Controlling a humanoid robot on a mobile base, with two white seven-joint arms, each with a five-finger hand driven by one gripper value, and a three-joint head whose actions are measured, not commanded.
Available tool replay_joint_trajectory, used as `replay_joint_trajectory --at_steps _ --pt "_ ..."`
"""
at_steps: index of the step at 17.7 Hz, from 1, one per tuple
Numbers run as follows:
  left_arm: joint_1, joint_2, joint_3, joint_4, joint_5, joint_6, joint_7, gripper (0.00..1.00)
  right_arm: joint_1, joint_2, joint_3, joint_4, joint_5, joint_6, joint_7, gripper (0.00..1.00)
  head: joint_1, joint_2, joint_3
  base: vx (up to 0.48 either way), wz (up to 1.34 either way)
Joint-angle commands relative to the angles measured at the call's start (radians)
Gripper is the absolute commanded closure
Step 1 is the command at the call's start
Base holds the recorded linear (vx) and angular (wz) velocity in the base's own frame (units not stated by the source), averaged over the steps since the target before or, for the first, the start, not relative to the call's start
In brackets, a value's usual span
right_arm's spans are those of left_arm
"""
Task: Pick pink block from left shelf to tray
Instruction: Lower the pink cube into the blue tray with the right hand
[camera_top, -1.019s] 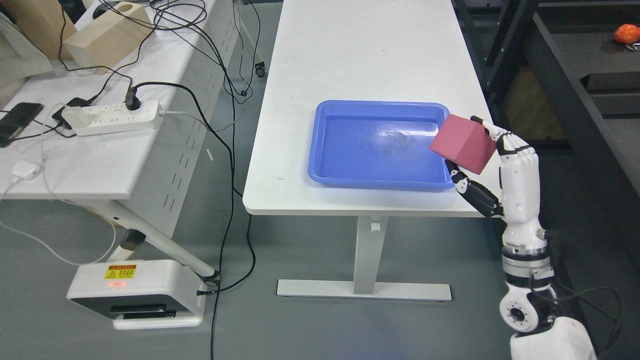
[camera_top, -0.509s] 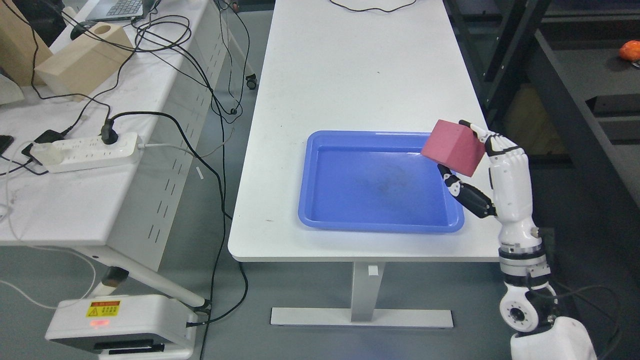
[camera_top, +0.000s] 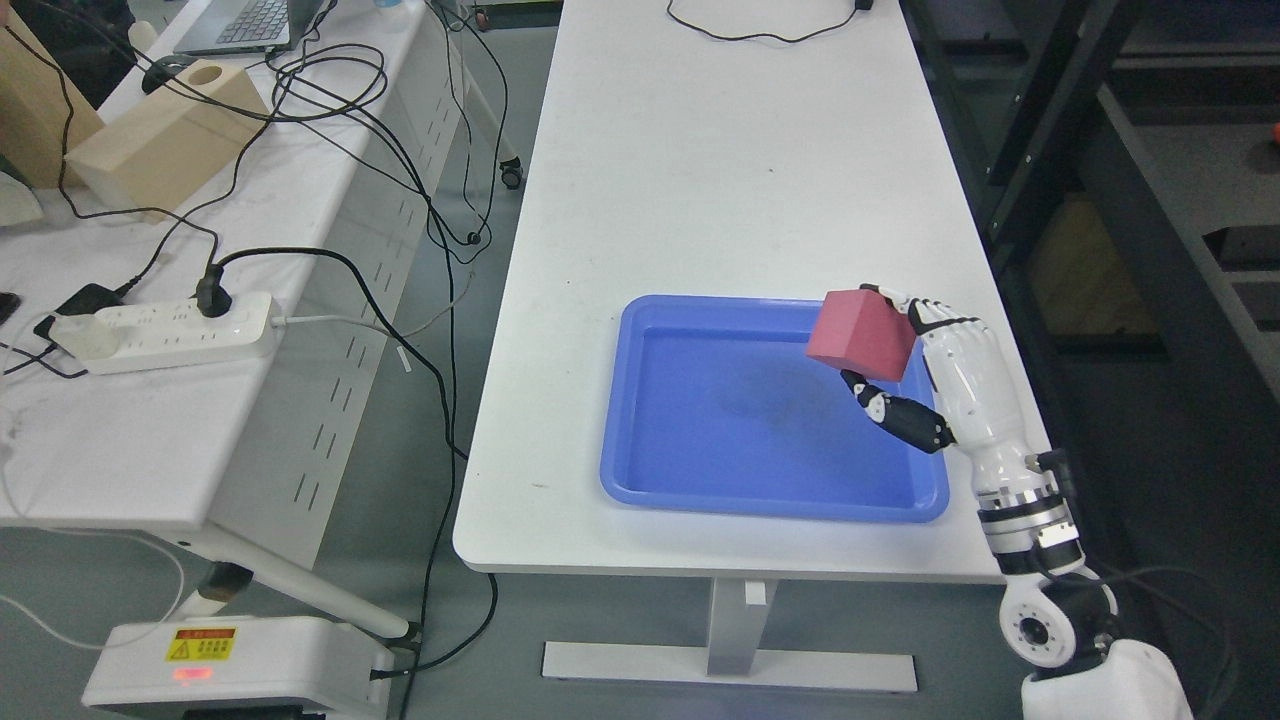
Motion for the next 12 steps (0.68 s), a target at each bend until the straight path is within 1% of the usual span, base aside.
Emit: replay_joint_trajectory --at_steps 1,4,8,12 --pt "0.020 0.017 0.000 -0.017 0.000 0.001 0.000 0.00 0.019 -0.001 0.012 0.000 -0.002 0.005 0.562 0.97 0.0000 0.000 0.000 0.091 0.05" --pt "0.020 0.017 0.000 -0.017 0.000 0.001 0.000 0.00 0.023 -0.003 0.011 0.000 -0.002 0.007 0.698 0.97 0.0000 0.000 0.000 0.081 0.03" --pt "0.020 0.017 0.000 -0.017 0.000 0.001 0.000 0.00 0.035 -0.003 0.011 0.000 -0.003 0.070 0.837 0.97 0.0000 0.000 0.000 0.076 0.03" --pt "0.020 0.017 0.000 -0.017 0.000 0.001 0.000 0.00 0.052 -0.006 0.002 0.000 -0.020 0.071 0.854 0.97 0.0000 0.000 0.000 0.056 0.01"
